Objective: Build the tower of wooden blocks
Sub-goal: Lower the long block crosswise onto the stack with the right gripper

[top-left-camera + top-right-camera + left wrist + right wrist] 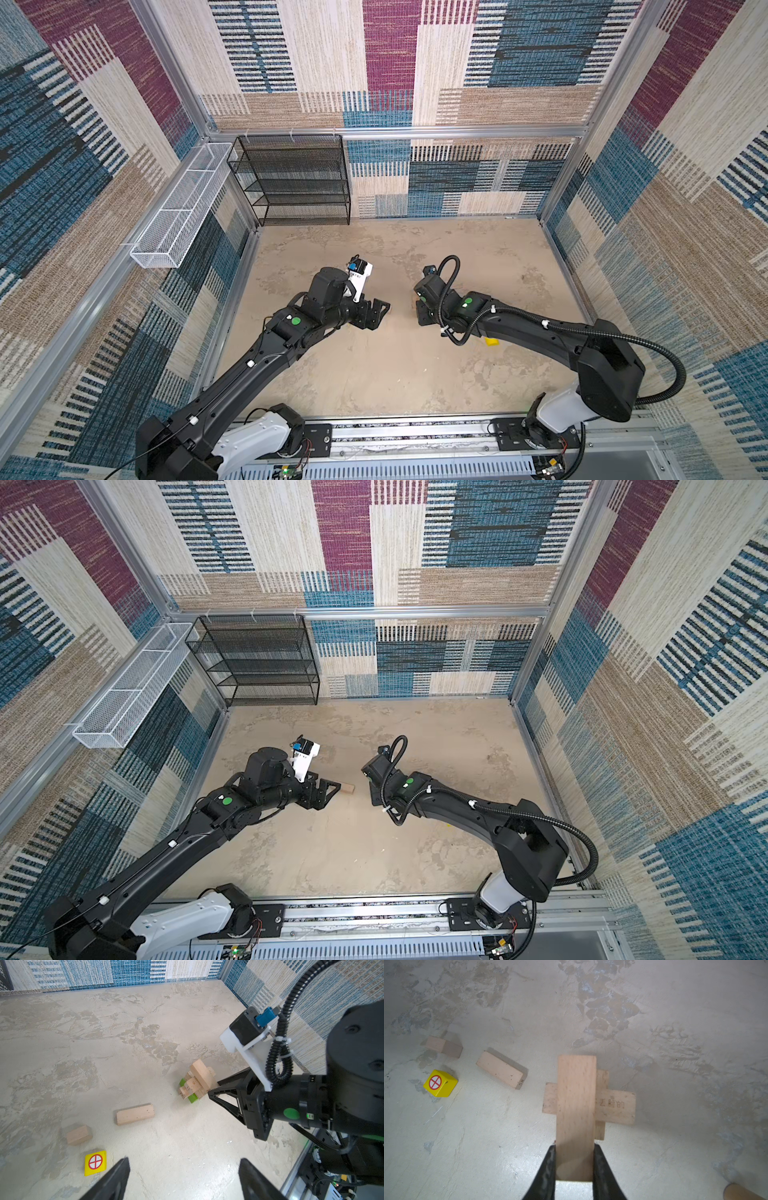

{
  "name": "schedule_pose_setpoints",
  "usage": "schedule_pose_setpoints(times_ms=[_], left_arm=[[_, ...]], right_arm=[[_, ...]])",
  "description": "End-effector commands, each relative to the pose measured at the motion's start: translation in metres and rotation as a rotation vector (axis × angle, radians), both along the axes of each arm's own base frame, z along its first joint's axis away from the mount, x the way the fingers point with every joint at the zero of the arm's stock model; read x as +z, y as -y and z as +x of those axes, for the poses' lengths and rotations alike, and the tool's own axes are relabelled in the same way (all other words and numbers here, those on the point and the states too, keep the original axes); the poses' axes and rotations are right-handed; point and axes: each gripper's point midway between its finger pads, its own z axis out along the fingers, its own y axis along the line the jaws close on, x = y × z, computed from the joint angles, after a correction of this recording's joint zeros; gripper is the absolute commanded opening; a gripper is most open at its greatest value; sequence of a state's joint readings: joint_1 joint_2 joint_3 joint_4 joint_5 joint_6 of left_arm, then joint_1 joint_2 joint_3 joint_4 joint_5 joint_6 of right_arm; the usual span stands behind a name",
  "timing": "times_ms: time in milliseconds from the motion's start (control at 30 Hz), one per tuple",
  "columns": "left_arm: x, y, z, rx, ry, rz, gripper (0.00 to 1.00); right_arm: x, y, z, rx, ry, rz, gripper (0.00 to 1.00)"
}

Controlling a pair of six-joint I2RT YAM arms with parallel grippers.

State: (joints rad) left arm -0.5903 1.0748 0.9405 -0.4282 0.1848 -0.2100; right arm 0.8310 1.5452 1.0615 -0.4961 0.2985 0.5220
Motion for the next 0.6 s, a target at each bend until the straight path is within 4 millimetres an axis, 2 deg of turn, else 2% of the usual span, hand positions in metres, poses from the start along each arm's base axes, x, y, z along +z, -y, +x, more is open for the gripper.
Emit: schedule_pose_setpoints(times_ms=[0, 567], left_arm=[[-0.0021, -0.002, 0.0004, 0.0, 0.004, 0.019, 0.87], [-0.0027, -0.0019, 0.0002, 0.0, 0.0, 0.02, 0.87]], right_arm=[[0.0011, -0.0003, 0.002, -0.009, 0.005, -0.001, 0.12], [-0.0016, 0.0002, 0.0031, -0.017, -0.005, -0.013, 0.21]])
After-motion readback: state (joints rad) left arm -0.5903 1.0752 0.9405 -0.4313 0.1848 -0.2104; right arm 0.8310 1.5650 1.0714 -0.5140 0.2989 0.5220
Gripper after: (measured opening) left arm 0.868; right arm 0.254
